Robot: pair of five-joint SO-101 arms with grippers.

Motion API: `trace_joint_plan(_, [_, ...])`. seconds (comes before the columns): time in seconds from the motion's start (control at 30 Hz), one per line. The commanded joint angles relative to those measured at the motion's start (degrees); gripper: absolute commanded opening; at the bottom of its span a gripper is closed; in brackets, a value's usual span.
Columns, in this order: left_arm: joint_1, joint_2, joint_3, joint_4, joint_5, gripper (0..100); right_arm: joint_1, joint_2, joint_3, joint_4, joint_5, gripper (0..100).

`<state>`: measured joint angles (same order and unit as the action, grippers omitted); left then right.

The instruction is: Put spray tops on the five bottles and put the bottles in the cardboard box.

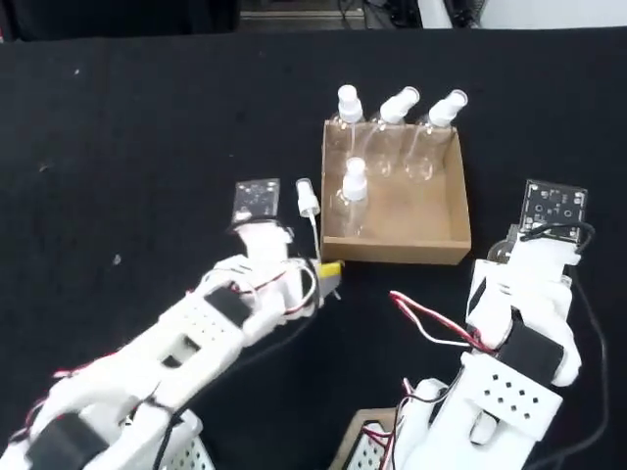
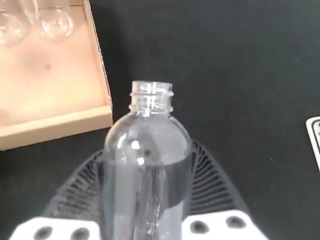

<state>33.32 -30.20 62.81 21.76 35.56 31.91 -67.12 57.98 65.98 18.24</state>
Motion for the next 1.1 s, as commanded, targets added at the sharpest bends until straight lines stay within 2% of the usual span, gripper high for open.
trace_joint_plan(0.0, [1.63,11.34,-8.66,-0.7,0.7,22,0.7,-1.1,-0.92,-1.49,0.26,1.1])
trace_joint_plan(0.2, [1.27,22.59,-15.6,-0.7,5.71,22,0.88,-1.1,-0.75,-1.76,0.35,1.1])
trace_joint_plan(0.53, [-0.04,26.64,-17.8,-0.7,5.89,21,0.7,-1.1,-0.92,-1.85,0.35,1.1])
trace_joint_plan(0.83, [-1.45,26.11,-17.89,3.78,5.54,3,0.79,-1.1,-0.92,-1.85,0.35,1.1])
trace_joint_plan(0.97, [-4.88,26.11,-17.98,7.21,4.48,3,0.97,-1.1,-0.92,-1.85,0.35,1.1])
trace_joint_plan(1.07, [-7.78,26.02,-17.98,10.99,-0.62,3,0.88,-1.1,-0.92,-1.85,0.35,1.1])
